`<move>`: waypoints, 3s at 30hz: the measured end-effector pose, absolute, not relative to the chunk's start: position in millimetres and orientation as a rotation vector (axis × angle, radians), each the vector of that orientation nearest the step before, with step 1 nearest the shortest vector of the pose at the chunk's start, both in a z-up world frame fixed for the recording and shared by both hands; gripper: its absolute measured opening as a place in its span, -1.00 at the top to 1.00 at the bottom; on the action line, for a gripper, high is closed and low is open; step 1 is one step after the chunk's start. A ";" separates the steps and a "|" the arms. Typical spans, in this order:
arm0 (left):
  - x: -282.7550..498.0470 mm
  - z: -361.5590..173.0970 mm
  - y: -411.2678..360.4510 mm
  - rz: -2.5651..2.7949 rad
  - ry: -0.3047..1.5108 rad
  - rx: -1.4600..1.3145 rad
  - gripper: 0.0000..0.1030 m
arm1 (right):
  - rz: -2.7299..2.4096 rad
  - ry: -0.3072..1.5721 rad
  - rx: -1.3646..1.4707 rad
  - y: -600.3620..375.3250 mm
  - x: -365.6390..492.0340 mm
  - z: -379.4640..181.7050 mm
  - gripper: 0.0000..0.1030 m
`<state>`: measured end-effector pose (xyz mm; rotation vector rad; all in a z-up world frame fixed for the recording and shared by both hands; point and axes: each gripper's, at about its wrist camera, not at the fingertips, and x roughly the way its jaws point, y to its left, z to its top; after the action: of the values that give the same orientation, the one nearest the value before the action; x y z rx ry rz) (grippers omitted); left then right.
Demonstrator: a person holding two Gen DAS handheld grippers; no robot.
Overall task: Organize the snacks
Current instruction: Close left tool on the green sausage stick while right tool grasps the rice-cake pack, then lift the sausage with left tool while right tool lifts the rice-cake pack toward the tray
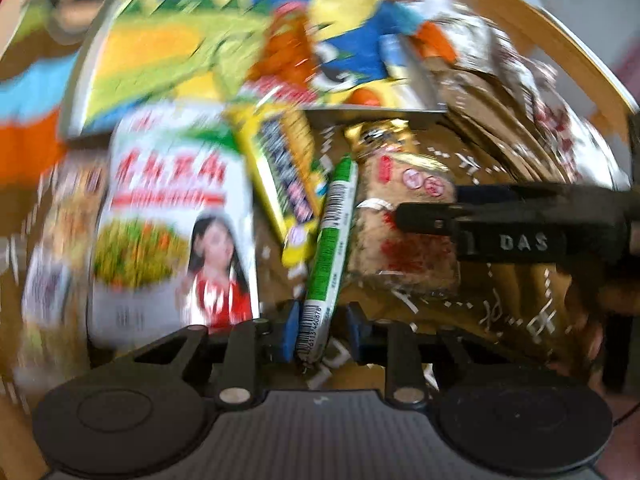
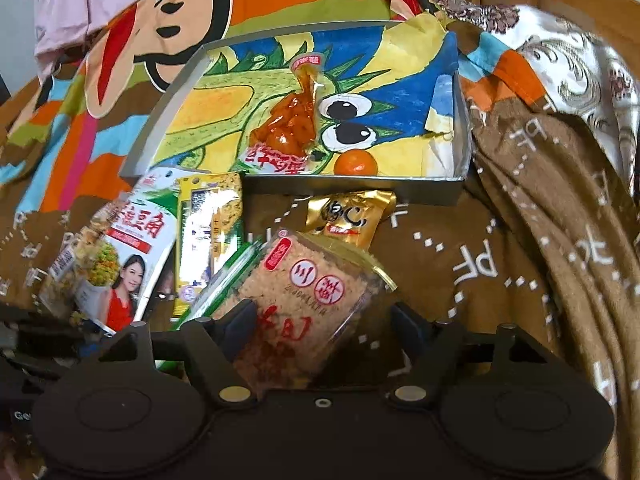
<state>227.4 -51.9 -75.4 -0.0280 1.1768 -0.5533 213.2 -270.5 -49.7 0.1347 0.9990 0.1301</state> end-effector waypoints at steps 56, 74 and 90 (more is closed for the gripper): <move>208.1 -79.7 -64.8 -0.531 1.155 0.032 0.61 | 0.122 0.874 -0.365 -204.0 126.4 -55.9 -0.66; 203.4 -72.3 -34.3 -0.530 1.208 -0.201 0.64 | 0.078 0.704 -0.367 -210.3 115.3 -31.3 -0.66; 211.4 -86.6 -51.0 -0.524 1.200 -0.122 0.64 | 0.050 0.702 -0.353 -211.8 117.4 -32.9 -0.66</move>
<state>211.4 -51.0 -86.6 -0.1218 1.2001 -0.5243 117.4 -211.9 -32.9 -0.3531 0.7017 0.0498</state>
